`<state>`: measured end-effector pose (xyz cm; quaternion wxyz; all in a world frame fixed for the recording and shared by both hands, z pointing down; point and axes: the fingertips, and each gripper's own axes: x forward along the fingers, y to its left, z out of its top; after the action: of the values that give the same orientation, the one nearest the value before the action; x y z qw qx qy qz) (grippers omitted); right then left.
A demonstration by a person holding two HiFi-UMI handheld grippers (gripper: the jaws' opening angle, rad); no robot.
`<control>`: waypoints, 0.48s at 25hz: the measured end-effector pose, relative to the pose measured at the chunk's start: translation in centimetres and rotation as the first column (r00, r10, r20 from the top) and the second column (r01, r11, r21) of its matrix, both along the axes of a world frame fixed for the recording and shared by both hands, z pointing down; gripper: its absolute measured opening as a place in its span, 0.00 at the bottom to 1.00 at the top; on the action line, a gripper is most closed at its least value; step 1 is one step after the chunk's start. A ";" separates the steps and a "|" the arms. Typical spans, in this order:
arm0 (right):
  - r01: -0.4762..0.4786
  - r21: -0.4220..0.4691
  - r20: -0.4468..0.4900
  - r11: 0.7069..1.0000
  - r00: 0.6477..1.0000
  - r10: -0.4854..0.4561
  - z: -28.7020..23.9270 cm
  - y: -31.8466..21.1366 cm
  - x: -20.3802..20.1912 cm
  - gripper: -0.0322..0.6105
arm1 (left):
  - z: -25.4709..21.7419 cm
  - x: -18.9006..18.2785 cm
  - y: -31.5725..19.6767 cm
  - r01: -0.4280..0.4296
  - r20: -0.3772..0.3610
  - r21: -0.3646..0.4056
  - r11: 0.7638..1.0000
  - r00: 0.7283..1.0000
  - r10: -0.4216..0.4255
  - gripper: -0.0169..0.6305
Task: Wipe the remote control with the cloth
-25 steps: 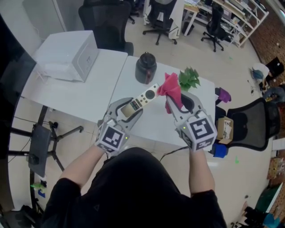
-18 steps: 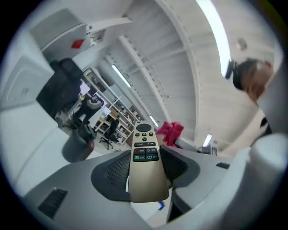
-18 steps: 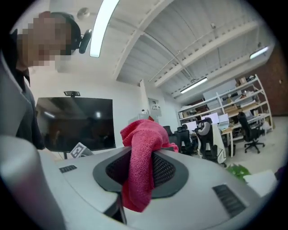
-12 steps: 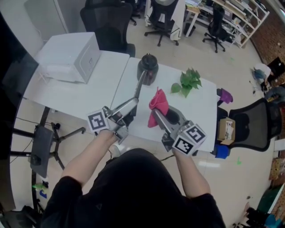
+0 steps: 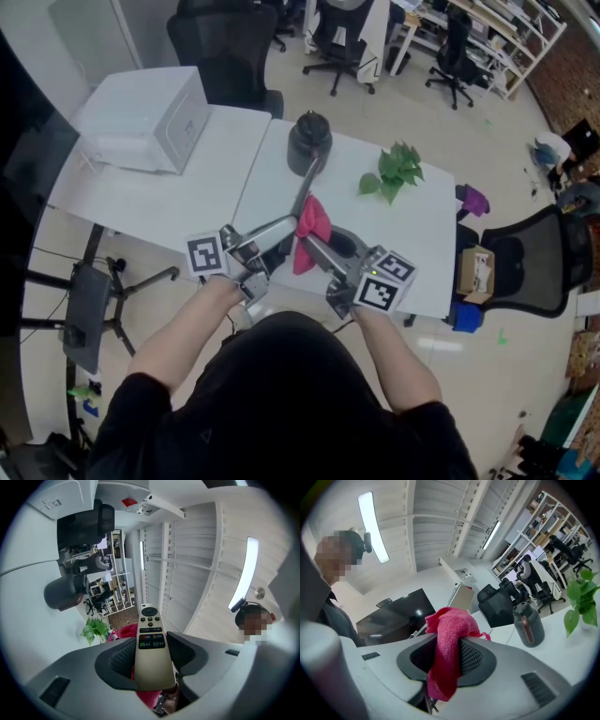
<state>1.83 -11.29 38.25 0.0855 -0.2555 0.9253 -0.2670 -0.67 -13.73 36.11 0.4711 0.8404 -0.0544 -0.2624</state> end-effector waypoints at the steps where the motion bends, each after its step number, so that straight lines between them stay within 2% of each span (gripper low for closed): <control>1: -0.009 0.003 0.008 1.000 1.000 0.009 -0.3 -0.3 0.4 0.22 | 0.0 0.2 0.4 -0.016 0.009 0.008 1.000 1.000 0.016 0.35; 6: -0.076 0.028 0.051 0.997 0.996 0.074 -2.4 -2.6 2.7 0.22 | 0.7 0.7 1.8 -0.081 0.053 0.026 0.996 0.995 0.080 0.35; 12: -0.140 0.056 0.083 0.989 0.987 0.135 -4.5 -4.6 5.5 0.22 | 1.0 0.9 2.7 -0.124 0.051 0.033 0.992 0.991 0.123 0.35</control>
<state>7.29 -15.86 33.75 0.1482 -0.3051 0.9091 -0.2418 0.18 -11.00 37.07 0.4696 0.8567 -0.0091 -0.2130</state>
